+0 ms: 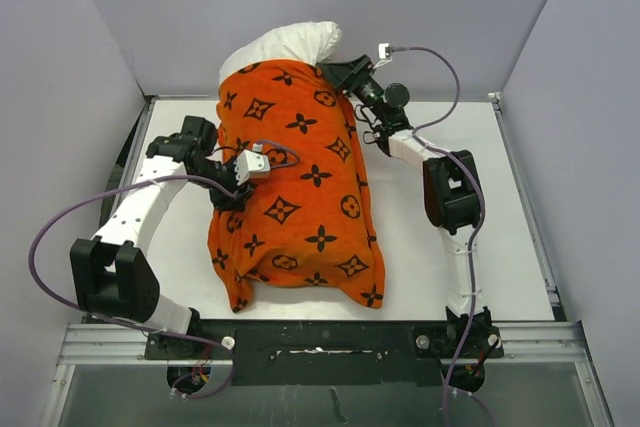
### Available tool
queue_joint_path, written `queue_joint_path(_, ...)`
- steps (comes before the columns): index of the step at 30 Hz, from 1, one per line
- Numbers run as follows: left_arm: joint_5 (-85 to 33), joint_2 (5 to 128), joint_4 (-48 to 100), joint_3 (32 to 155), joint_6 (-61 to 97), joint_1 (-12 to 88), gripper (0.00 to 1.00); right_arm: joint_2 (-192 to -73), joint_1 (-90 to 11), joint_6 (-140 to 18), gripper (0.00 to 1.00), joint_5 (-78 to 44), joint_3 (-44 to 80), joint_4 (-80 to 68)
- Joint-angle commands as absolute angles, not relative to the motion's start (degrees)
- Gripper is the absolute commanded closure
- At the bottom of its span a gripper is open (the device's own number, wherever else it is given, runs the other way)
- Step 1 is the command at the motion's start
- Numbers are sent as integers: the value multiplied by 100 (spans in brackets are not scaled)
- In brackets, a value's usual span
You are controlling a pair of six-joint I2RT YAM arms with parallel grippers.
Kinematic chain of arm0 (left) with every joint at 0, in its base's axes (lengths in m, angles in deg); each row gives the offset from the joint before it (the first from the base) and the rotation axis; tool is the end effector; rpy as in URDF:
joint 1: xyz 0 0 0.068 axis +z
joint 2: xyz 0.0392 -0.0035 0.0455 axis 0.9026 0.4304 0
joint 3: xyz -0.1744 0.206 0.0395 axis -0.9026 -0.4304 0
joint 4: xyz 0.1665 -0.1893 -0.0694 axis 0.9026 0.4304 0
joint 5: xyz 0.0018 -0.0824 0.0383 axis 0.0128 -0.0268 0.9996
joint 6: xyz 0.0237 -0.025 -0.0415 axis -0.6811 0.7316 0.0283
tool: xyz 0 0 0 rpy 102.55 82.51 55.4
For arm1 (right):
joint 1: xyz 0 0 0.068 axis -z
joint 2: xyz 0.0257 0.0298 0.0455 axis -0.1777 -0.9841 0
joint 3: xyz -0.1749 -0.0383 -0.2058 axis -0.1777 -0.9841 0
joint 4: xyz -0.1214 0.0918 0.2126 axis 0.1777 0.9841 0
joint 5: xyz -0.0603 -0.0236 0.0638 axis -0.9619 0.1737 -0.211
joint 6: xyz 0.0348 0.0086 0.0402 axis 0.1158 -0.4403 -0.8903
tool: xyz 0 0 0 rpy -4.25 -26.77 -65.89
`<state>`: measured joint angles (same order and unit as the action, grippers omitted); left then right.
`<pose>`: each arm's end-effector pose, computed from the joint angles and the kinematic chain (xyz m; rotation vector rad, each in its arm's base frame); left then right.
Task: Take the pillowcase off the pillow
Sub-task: Remove the pillow from the pillowcase.
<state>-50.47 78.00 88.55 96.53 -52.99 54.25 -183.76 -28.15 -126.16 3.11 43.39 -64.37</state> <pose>0.2809 -0.0705 0.2897 1.5751 2.0339 -0.5183 0.5025 0.1796 0.2774 0.1320 1.3311 1.6296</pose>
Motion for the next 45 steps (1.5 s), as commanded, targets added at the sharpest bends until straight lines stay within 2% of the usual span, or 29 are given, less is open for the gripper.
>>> queue_joint_path(1, -5661, 7332, 8476, 9753, -5349, 5268, 100, -17586, -3708, -12121, 1, 1947, 4423, -6262)
queue_joint_path(2, -5702, 7300, 8493, 9777, -5333, 5267, 100, -17455, -3819, -11693, 9, 2075, 4434, -5710)
queue_joint_path(3, -5758, 7263, 8505, 9820, -5298, 5265, 100, -17336, -3907, -11231, 24, 2135, 4448, -5084)
queue_joint_path(5, -5945, 7196, 8538, 10005, -5113, 5284, 100, -17169, -4019, -10665, 78, 2128, 4521, -4155)
queue_joint_path(6, -6055, 7177, 8590, 10156, -5024, 5310, 99, -17117, -4022, -10509, 97, 2119, 4539, -3888)
queue_joint_path(7, -6184, 7173, 8673, 10362, -4912, 5350, 95, -17035, -4025, -10377, 100, 2065, 4532, -3695)
queue_joint_path(10, -6697, 7236, 9155, 11239, -4696, 5485, 78, -16778, -4027, -9783, 100, 1933, 4702, -3104)
queue_joint_path(13, -7091, 7351, 9530, 12369, -4405, 5710, 43, -16659, -4027, -9141, 100, 2126, 5329, -2391)
queue_joint_path(15, -7382, 7367, 9125, 13011, -3720, 6113, 27, -16508, -4064, -8750, 100, 2388, 5583, -2185)
queue_joint_path(17, -7860, 7382, 8187, 13422, -2744, 6789, 21, -16347, -4185, -8218, 100, 2591, 5800, -1774)
queue_joint_path(19, -8302, 7485, 6468, 13459, -1235, 7448, 18, -16256, -4338, -7699, 100, 2776, 6091, -1271)
queue_joint_path(21, -8435, 7774, 5765, 13674, -602, 7767, 15, -16194, -4481, -7399, 100, 2840, 6256, -910)
queue_joint_path(24, -8951, 8618, 6364, 14650, -336, 7977, 11, -16056, -4684, -7172, 100, 2851, 6230, -716)
queue_joint_path(26, -9326, 9182, 7221, 15391, -429, 8022, 3, -15966, -4829, -6975, 100, 2825, 6220, -572)
queue_joint_path(30, -9923, 9769, 8882, 16119, -1358, 8040, 2, -15897, -5004, -6673, 100, 2902, 6301, -268)
queue_joint_path(35, -10371, 9793, 9200, 15876, -1443, 8125, 2, -15884, -5132, -6274, 100, 3088, 6572, 262)
queue_joint_path(38, -10454, 9837, 9956, 15894, -1916, 7936, 2, -15853, -5169, -6107, 100, 3080, 6824, 461)
queue_joint_path(39, -10266, 9850, 10431, 15932, -2360, 7769, 4, -15846, -5171, -6068, 100, 3052, 6840, 509)
queue_joint_path(42, -9491, 9950, 12417, 16060, -4217, 6984, 18, -15820, -5188, -5918, 100, 2980, 6913, 674)
queue_joint_path(45, -9231, 9942, 12669, 15727, -4470, 6500, 37, -15762, -5185, -5805, 100, 2885, 6934, 779)
